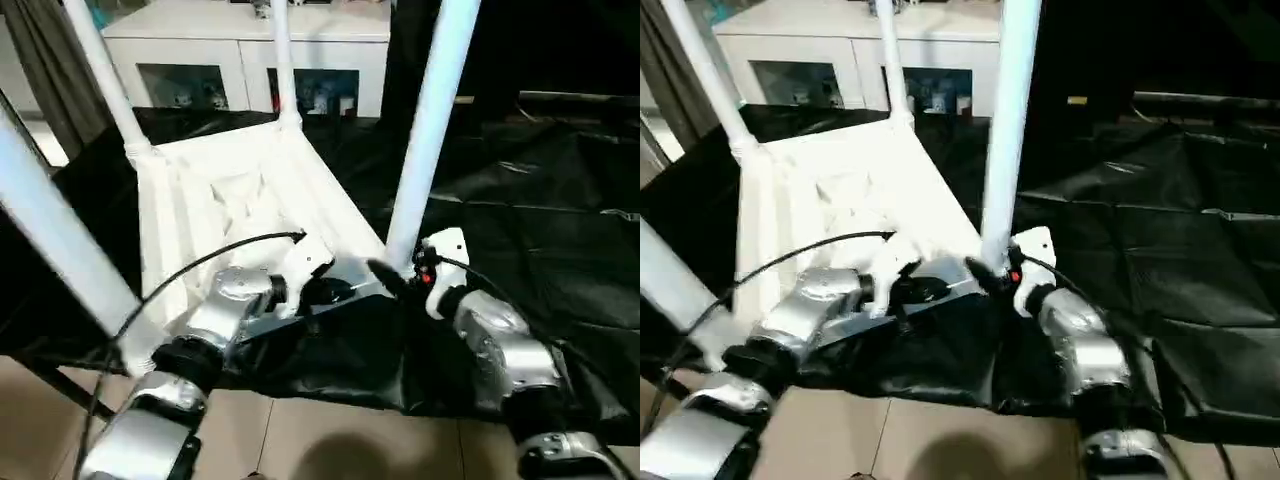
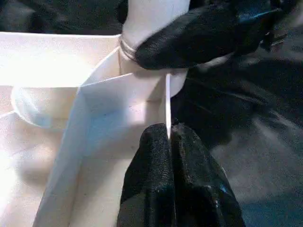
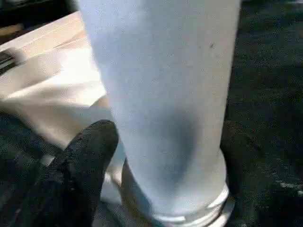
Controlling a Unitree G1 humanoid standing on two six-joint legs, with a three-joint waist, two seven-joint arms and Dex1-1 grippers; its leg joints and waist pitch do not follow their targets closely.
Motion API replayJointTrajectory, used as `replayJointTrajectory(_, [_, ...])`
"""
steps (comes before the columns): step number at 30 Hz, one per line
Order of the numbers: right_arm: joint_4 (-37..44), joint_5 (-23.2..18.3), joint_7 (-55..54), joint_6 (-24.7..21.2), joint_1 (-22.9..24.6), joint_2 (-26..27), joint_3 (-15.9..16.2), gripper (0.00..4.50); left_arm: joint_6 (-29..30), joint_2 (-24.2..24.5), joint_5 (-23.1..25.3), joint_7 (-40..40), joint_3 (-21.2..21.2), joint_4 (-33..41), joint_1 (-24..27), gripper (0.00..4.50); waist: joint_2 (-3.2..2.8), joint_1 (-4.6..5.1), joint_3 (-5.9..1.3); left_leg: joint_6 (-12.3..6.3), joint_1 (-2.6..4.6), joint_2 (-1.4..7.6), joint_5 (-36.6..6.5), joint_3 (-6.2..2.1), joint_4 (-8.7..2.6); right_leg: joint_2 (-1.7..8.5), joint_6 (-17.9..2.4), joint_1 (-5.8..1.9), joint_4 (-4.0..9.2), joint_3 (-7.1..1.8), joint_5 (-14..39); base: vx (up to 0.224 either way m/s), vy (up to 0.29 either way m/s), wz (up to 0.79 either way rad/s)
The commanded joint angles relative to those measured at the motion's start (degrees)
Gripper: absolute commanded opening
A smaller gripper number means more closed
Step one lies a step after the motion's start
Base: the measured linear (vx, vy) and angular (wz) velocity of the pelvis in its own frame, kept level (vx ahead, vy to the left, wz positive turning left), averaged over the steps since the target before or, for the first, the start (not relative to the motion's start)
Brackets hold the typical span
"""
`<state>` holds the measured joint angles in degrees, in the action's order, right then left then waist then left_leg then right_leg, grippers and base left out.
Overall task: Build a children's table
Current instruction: Rotate leg to tighten
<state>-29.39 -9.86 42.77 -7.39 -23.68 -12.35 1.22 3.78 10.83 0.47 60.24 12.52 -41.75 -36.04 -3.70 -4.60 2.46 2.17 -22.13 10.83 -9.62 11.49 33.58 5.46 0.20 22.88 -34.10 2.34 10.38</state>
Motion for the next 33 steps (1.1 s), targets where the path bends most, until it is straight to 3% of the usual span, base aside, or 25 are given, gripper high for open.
replayJointTrajectory(1, [2.1,-1.7,8.4,-1.0,0.3,0.5,5.8,3.69,-0.1,-0.1,-1.5,6.2,3.4,2.7,0.4,0.0,0.9,-0.35,-3.81,-3.12,0.69,2.17,-13.2,-1.17,-4.09,2.83,-12.0,-2.45,3.74,-1.36,10.0,0.061,-0.024,-0.01])
replayJointTrajectory(5, [3.8,-2.2,17.1,-1.2,0.8,-4.1,6.9,3.69,0.1,3.9,-1.6,11.9,3.9,4.5,1.7,0.0,0.72,-1.16,-4.3,-5.82,0.96,2.29,-7.1,-0.75,-3.09,2.52,-15.5,-2.19,2.46,-1.2,-0.7,0.058,-0.021,0.02])
replayJointTrajectory(7, [4.1,-2.2,18.8,-1.3,0.9,-5.1,7.1,3.69,0.0,4.6,-1.8,13.1,3.9,4.9,1.9,0.0,0.73,-1.4,-4.31,-6.35,0.74,2.23,-6.4,-0.79,-2.99,2.47,-16.0,-2.38,2.19,-1.04,-2.0,0.0,0.0,0.0])
replayJointTrajectory(11, [4.6,-2.5,23.0,-1.5,1.2,-7.8,7.6,3.69,0.9,7.3,-3.2,17.3,3.7,7.3,3.0,0.0,0.65,-1.72,-4.03,-5.87,0.96,2.48,-8.5,-0.85,-3.27,2.56,-15.9,-2.25,2.42,-1.0,1.3,0.0,0.0,0.0])
replayJointTrajectory(13, [4.6,-2.6,23.4,-1.4,1.2,-8.1,7.7,3.69,1.0,7.7,-3.4,17.8,3.8,7.6,3.1,0.0,0.63,-1.72,-3.85,-4.65,1.19,2.54,-11.0,-0.83,-3.49,2.68,-15.6,-2.15,2.8,-1.11,4.9,0.0,0.0,0.0])
replayJointTrajectory(14, [4.6,-2.9,23.7,-1.6,1.2,-8.1,7.4,3.38,1.4,8.1,-3.8,18.3,3.8,8.2,3.2,0.0,0.6,-1.65,-3.66,-3.46,1.25,2.62,-12.7,-0.89,-3.78,2.75,-15.0,-2.09,3.1,-1.21,7.9,0.0,0.0,0.0])
replayJointTrajectory(16, [5.0,-3.6,23.8,-2.2,1.4,-7.8,7.1,3.38,1.7,8.2,-4.0,18.6,3.8,8.6,3.5,0.0,0.63,-1.54,-3.61,-2.68,1.26,2.61,-13.5,-0.92,-3.92,2.78,-14.5,-2.12,3.26,-1.27,9.4,0.0,0.0,0.0])
replayJointTrajectory(19, [5.8,-4.1,24.4,-2.8,1.8,-7.8,7.2,2.96,2.1,8.3,-4.2,18.9,3.7,9.3,3.8,0.0,0.69,-1.53,-3.65,-2.43,1.28,2.53,-13.2,-0.87,-3.85,2.72,-14.3,-2.06,3.24,-1.35,9.0,0.0,0.0,0.0])
replayJointTrajectory(26, [6.9,-3.4,21.8,-2.9,3.8,-6.4,7.7,2.63,2.0,6.5,-4.5,14.5,2.5,8.9,3.9,0.0,0.59,-1.73,-3.86,-3.64,1.02,2.44,-10.5,-0.9,-3.56,2.71,-14.6,-2.12,2.86,-1.23,5.2,0.0,0.0,0.0])
replayJointTrajectory(27, [4.7,-1.1,14.1,-2.5,3.5,-4.0,6.8,2.63,1.3,4.8,-3.6,9.3,1.2,6.8,3.0,0.0,0.64,-1.61,-3.66,-3.25,1.04,2.47,-11.3,-0.9,-3.71,2.67,-14.4,-1.92,3.05,-1.27,6.6,0.0,0.0,0.0])
replayJointTrajectory(28, [4.2,-0.6,12.4,-2.5,3.4,-3.5,6.6,2.61,1.1,4.4,-3.4,8.1,0.9,6.4,2.9,0.0,0.62,-1.44,-3.48,-2.71,1.07,2.38,-12.0,-0.84,-3.83,2.63,-14.2,-1.75,3.26,-1.31,7.9,0.0,0.0,0.0])
replayJointTrajectory(29, [3.4,0.3,9.1,-2.7,3.2,-2.5,6.3,2.58,0.9,3.7,-3.1,6.0,0.4,5.8,2.6,0.0,0.67,-1.22,-3.25,-1.25,1.24,2.32,-15.1,-1.04,-4.16,2.9,-13.4,-1.81,3.76,-1.33,12.7,0.0,0.0,0.0])
replayJointTrajectory(30, [3.4,0.3,9.1,-2.7,3.2,-2.5,6.3,2.58,0.9,3.7,-3.1,6.0,0.4,5.8,2.6,0.0,0.67,-1.22,-3.25,-1.25,1.24,2.32,-15.1,-1.04,-4.16,2.9,-13.4,-1.81,3.76,-1.33,12.7,0.0,0.0,0.0])
replayJointTrajectory(32, [1.1,2.9,0.5,-2.1,2.8,0.7,5.5,2.56,0.4,1.2,-2.3,-0.6,-0.7,4.4,2.0,0.0,0.66,-0.39,-2.66,1.36,1.72,2.14,-20.8,-1.4,-4.75,3.12,-10.3,-1.48,4.89,-1.42,23.4,0.0,0.0,0.0])
replayJointTrajectory(33, [0.7,3.2,-0.7,-2.1,2.7,1.2,5.3,2.56,0.4,0.9,-2.1,-1.5,-0.8,4.2,1.9,0.0,0.81,-0.08,-2.66,1.7,1.73,2.15,-21.6,-1.52,-4.84,3.06,-9.7,-1.55,4.99,-1.43,24.6,0.0,0.0,0.0])
